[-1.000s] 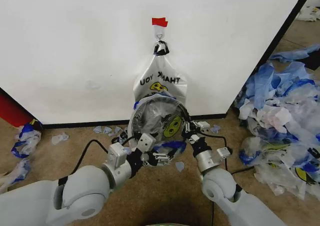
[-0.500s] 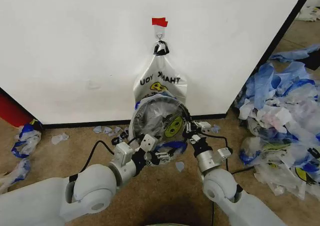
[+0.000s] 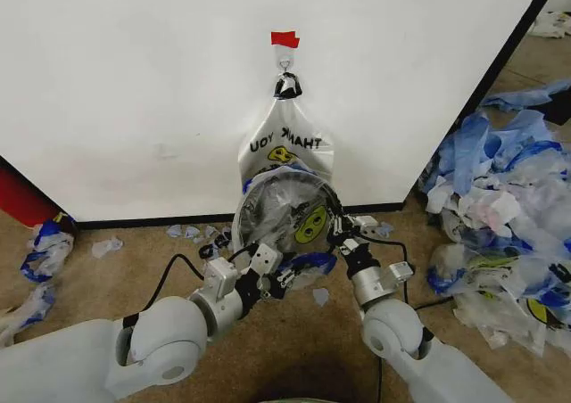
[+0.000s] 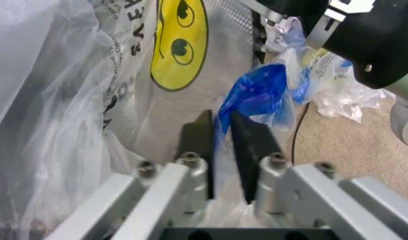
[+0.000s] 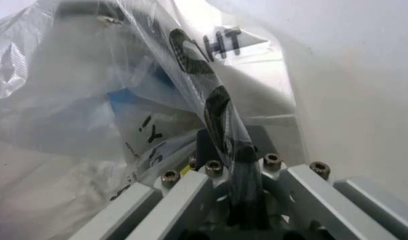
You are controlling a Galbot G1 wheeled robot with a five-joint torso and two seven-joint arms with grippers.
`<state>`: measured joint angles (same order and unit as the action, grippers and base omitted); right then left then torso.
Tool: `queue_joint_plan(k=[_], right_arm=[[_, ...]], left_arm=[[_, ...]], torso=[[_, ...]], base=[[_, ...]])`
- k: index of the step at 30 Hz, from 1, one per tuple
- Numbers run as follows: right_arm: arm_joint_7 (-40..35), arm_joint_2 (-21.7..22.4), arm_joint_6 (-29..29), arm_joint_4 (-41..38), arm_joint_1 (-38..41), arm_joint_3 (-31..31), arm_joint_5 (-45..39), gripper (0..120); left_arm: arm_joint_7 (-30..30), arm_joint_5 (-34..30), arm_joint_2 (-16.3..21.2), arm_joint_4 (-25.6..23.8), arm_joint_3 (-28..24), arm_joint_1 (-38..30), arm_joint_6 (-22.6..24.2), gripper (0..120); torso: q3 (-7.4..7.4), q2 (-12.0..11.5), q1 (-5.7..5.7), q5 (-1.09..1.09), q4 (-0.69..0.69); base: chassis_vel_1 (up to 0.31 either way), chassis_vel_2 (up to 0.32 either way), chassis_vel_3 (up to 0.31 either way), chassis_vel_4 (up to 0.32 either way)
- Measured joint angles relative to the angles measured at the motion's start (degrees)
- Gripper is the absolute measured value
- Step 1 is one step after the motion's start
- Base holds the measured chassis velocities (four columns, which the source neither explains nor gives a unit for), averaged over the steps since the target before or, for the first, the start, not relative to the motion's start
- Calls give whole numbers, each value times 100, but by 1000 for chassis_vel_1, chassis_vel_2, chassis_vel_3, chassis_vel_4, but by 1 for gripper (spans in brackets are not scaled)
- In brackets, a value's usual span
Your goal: Pick up the garbage bag from the wall and place it over the trash bin.
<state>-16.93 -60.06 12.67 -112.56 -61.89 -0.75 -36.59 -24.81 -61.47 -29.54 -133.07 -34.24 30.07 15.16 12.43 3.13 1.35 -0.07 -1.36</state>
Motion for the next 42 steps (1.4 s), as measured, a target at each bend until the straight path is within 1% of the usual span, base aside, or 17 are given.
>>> queue_joint_plan(k=[1, 3, 7, 10, 12, 15, 21, 27, 28, 32, 33, 35, 36, 38, 42], right_arm=[[-10, 0, 0, 0, 8, 0, -21, 0], [-107, 0, -30, -23, 30, -1, -148, 0], [-301, -16, -94, -72, 88, 2, -401, 0], [-712, -72, -251, -178, 195, 57, -982, 0], [-798, -81, -296, -217, 209, 77, -1137, 0], [-1053, -74, -480, -392, 220, 165, -1697, 0], [-1214, 30, -598, -572, 190, 339, -2125, 0], [-1357, 360, -824, -943, 80, 687, -2697, 0], [-1357, 360, -824, -943, 80, 687, -2697, 0], [-1490, 691, -1050, -1327, -83, 890, -3079, 0], [-1524, 804, -1111, -1439, -147, 936, -3129, 0], [-1588, 944, -1168, -1585, -224, 980, -3178, 0], [-1588, 944, -1168, -1585, -224, 980, -3178, 0], [-1682, 1118, -1221, -1790, -313, 1045, -3255, 0], [-1763, 1325, -1253, -1981, -376, 1159, -3378, 0]], left_arm=[[0, -1, 12, -12, 5, 24, -11, 3], [0, 14, 41, -39, 17, 66, -32, 0], [-6, 17, 66, -99, 66, 130, -53, 0], [-24, 17, 130, -254, 156, 244, -70, 0], [-33, 17, 152, -299, 176, 285, -76, 0], [-58, 16, 215, -376, 218, 390, -103, 0], [-119, 16, 195, -353, 228, 479, -144, 0], [-151, 73, 84, -219, 203, 555, -242, 0], [-151, 73, 84, -219, 203, 555, -242, 0], [-177, 107, -45, 38, 253, 509, -400, 0], [-200, 107, -90, 144, 270, 479, -442, 0], [-223, 97, -143, 251, 282, 451, -472, 0], [-223, 97, -143, 251, 282, 451, -472, 0], [-248, 90, -215, 360, 287, 441, -491, 0], [-277, 101, -296, 400, 268, 495, -495, 0]], torso=[[0, 0, 0, 0, 0], [0, 0, 0, 0, 0], [0, 0, 0, -1, 0], [0, 0, 0, -1, 0], [0, 0, 0, 0, 0], [0, 0, 0, 0, 1], [0, 0, 0, 0, 0], [0, 0, 0, 1, 0], [0, 0, 0, 1, 0], [0, 0, 0, 0, 0], [0, 0, 0, 2, 0], [0, 0, 0, -1, -1], [0, 0, 0, -1, -1], [0, 0, 0, 1, 0], [0, 0, 0, 1, 0]], base=[[0, 0, 0, 0], [0, 0, 0, 0], [0, 0, 0, 0], [0, 0, 0, 0], [0, 0, 0, 0], [0, 0, 0, 0], [0, 0, 0, 0], [0, 0, 0, 0], [0, 0, 0, 0], [0, 0, 0, 0], [0, 0, 0, 0], [0, 0, 0, 0], [0, 0, 0, 0], [0, 0, 0, 0], [0, 0, 0, 0]])
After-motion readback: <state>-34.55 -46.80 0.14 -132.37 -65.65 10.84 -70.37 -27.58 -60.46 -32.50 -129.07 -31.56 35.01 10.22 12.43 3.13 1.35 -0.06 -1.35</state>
